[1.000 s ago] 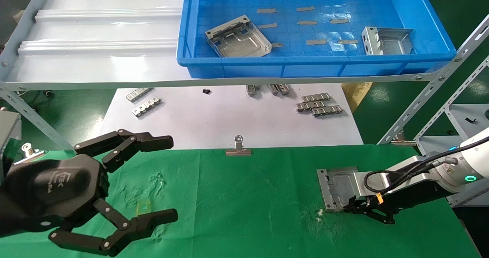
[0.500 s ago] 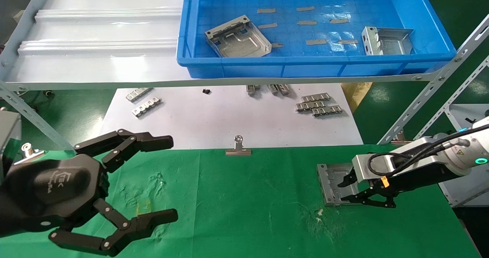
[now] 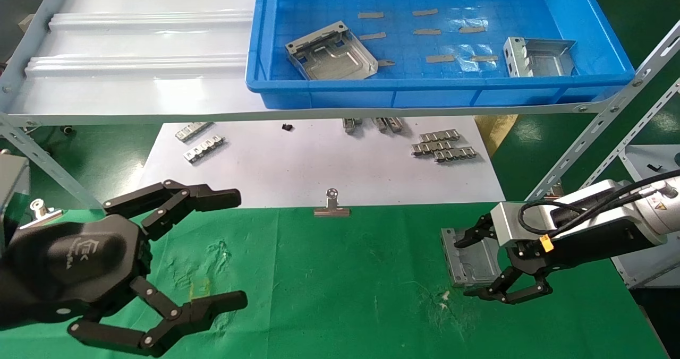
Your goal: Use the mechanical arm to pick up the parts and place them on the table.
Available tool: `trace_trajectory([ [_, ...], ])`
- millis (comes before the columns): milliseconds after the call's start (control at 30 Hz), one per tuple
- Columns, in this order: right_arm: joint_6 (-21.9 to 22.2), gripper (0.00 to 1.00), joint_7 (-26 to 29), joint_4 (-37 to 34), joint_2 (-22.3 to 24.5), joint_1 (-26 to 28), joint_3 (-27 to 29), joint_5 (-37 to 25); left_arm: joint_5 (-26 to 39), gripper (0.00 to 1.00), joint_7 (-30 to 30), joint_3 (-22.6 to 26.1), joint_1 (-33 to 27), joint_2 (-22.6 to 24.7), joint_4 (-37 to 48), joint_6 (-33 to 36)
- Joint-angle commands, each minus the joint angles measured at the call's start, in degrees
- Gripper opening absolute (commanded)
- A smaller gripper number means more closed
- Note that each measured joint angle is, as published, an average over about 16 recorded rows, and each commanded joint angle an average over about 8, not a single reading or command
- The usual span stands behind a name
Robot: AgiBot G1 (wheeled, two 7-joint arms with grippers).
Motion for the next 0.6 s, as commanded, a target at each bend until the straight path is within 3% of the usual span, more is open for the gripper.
trace_trajectory([
  [33,-0.01,1.00,-0.03,0.02,0.04,-0.04,0.07,0.12,0.00,1.00,0.00,0.00,0.00,0.00,0.00,0.00],
  [300,0.47,1.00,0.38,1.06,0.10,-1.04,0.81,0.27,0.00,1.00,0.00,0.00,0.00,0.00,0.00,0.00],
  [600,1.08,1.00,4.62,7.93,2.48,-7.18,7.65,4.83,0.00,1.00,0.00,0.00,0.00,0.00,0.00,0.00],
])
